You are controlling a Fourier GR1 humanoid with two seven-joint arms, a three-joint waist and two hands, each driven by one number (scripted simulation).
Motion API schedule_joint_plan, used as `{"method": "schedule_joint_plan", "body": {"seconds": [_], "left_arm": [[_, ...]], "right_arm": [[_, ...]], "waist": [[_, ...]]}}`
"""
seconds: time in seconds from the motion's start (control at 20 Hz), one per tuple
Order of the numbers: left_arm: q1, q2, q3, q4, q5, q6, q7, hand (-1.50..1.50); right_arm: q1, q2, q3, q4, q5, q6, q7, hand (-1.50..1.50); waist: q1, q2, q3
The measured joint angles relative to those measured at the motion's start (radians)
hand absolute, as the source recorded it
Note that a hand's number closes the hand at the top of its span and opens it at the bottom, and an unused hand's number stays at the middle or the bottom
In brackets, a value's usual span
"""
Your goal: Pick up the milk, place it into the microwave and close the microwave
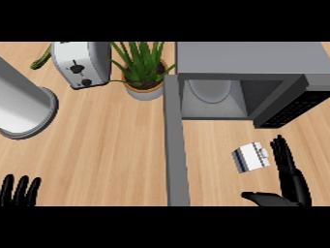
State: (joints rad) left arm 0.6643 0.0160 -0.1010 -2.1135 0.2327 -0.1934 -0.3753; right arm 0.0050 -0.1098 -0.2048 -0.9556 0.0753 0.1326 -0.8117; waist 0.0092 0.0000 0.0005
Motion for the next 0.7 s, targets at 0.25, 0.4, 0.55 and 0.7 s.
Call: {"method": "schedule_joint_plan", "body": {"seconds": [0.25,0.4,0.55,0.7], "left_arm": [[0.024,0.015,0.025,0.000,0.027,-0.034,-0.019,-1.50],[0.026,0.002,0.011,0.016,0.006,-0.034,-0.035,-1.50],[0.033,0.005,0.016,0.001,0.018,-0.039,-0.025,-1.50],[0.023,-0.002,0.005,0.028,0.002,-0.030,-0.047,-1.50]], "right_arm": [[-0.072,-0.029,-0.024,0.192,0.016,-0.007,-0.125,-1.50],[-0.132,-0.044,-0.037,0.287,0.020,-0.017,-0.154,-1.50],[-0.169,-0.060,-0.040,0.386,0.036,-0.021,-0.200,-1.50],[-0.199,-0.062,-0.037,0.430,0.042,-0.026,-0.210,-1.50]], "waist": [[0.001,0.000,0.000],[0.002,0.000,0.000],[0.002,0.001,0.000],[0.001,0.001,0.000]]}}
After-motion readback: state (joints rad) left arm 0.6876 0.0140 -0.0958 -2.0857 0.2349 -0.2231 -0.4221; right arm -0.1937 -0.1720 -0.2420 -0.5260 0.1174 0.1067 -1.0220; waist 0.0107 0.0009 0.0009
